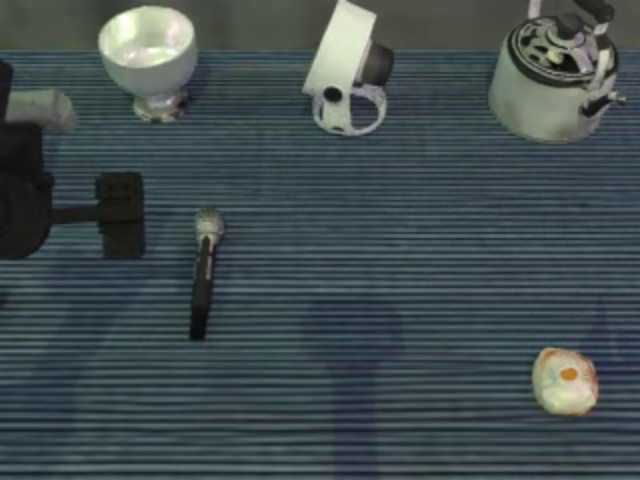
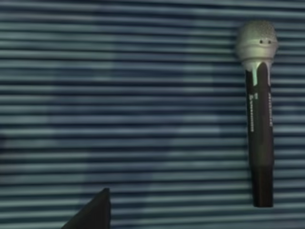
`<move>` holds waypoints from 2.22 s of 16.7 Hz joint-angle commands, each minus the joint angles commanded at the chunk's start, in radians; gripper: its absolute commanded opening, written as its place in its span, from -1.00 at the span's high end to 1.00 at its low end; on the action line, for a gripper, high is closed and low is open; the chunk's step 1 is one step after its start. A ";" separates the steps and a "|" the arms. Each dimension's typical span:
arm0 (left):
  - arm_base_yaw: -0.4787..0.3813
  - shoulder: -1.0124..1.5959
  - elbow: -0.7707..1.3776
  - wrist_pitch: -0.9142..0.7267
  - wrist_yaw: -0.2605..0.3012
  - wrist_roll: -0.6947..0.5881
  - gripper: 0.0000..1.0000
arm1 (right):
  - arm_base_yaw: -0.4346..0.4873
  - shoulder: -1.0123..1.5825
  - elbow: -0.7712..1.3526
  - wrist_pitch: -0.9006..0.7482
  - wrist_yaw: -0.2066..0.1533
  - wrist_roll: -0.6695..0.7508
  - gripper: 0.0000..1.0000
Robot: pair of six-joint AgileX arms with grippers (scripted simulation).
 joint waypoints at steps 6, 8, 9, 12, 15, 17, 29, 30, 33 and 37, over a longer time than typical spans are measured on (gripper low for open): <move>-0.102 0.494 0.361 -0.245 -0.004 -0.095 -1.00 | 0.000 0.000 0.000 0.000 0.000 0.000 -1.00; -0.126 0.614 0.451 -0.299 -0.005 -0.117 -1.00 | 0.000 0.000 0.000 0.000 0.000 0.000 -1.00; -0.135 0.662 0.489 -0.320 -0.006 -0.127 -1.00 | 0.000 0.000 0.000 0.000 0.000 0.000 -1.00; -0.153 0.742 0.558 -0.356 -0.006 -0.143 -1.00 | 0.000 0.000 0.000 0.000 0.000 0.000 -1.00; -0.155 0.750 0.565 -0.360 -0.006 -0.145 -1.00 | 0.000 0.000 0.000 0.000 0.000 0.000 -1.00; -0.150 0.747 0.562 -0.358 -0.006 -0.144 -1.00 | 0.000 0.000 0.000 0.000 0.000 0.000 -1.00; -0.148 0.947 0.430 -0.027 -0.004 -0.135 -1.00 | 0.000 0.000 0.000 0.000 0.000 0.000 -1.00; -0.148 0.947 0.430 -0.027 -0.004 -0.135 -1.00 | 0.000 0.000 0.000 0.000 0.000 0.000 -1.00; -0.148 0.947 0.430 -0.027 -0.004 -0.135 -0.85 | 0.000 0.000 0.000 0.000 0.000 0.000 -1.00; -0.148 0.947 0.430 -0.027 -0.004 -0.135 -0.25 | 0.000 0.000 0.000 0.000 0.000 0.000 -1.00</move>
